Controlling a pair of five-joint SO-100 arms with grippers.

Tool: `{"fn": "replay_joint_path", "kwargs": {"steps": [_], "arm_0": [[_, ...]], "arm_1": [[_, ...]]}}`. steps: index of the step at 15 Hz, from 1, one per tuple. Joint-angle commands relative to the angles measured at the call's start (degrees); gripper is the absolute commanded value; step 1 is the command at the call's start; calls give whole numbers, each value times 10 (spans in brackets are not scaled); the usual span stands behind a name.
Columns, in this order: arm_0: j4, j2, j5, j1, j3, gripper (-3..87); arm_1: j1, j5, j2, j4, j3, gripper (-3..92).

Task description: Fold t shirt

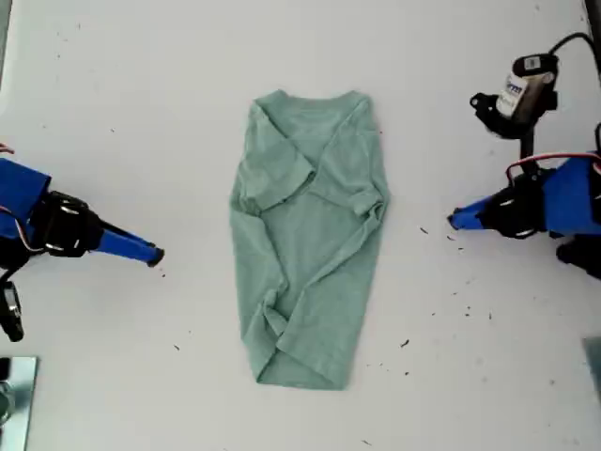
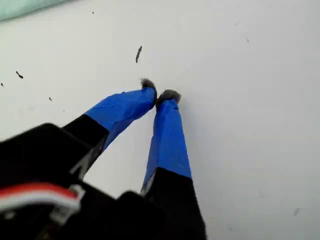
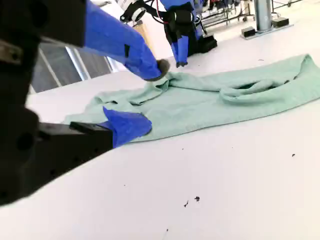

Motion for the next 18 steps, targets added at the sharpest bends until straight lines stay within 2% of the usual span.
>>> {"fn": "replay_joint_path", "kwargs": {"steps": [1,10,11,12,13,14,15,16,17,18], "arm_0": [[-10,4,3,-6,7,137],[-10,4,3,-6,7,137],[-5,4,-56,-11,5,137],[3,4,-231,-1,-2,175],[3,4,-268,48,-4,196],[-4,5,-292,49,-4,129],[9,5,-245,-1,-22,-2],[12,5,-239,-9,-22,-2],[-15,5,-236,26,-30,-2],[-1,6,-235,37,-50,-2]], "arm_1": [[4,-8,9,0,26,39],[5,-7,9,0,26,39],[14,6,9,0,26,39],[26,111,10,0,26,42],[9,211,10,0,26,46],[0,272,10,0,26,46],[-11,405,11,20,14,56],[-19,363,11,16,-3,20],[-22,346,11,7,-20,18],[-36,345,11,-31,-40,18]]}}
